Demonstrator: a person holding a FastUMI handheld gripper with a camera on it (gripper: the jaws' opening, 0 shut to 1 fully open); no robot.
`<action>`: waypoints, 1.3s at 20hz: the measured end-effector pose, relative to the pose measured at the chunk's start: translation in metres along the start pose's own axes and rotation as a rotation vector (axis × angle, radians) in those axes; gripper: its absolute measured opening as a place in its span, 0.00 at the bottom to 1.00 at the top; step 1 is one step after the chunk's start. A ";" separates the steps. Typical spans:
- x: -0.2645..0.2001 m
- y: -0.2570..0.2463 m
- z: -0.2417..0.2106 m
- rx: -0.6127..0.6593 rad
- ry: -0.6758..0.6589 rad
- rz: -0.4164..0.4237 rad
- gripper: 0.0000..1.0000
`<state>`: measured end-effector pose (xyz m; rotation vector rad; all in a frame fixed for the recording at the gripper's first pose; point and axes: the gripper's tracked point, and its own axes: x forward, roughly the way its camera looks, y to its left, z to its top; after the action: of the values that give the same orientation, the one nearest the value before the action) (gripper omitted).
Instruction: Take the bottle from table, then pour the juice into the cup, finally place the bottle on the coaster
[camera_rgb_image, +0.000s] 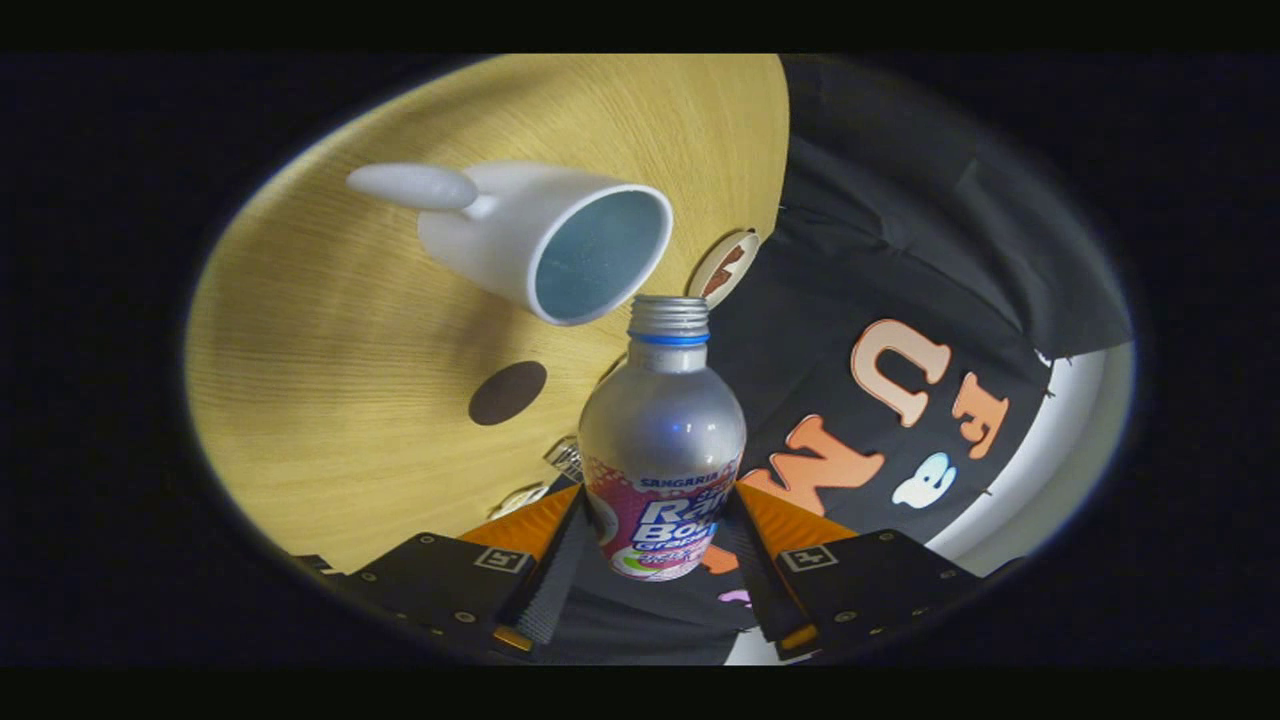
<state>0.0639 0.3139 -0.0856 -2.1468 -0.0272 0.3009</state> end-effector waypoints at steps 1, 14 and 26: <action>-0.001 0.000 0.001 0.022 -0.009 -0.001 0.75; -0.002 0.028 -0.002 0.746 -0.102 0.160 0.76; 0.008 0.050 -0.019 1.383 -0.173 0.244 0.76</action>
<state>0.0712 0.2712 -0.1178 -0.7450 0.2703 0.4604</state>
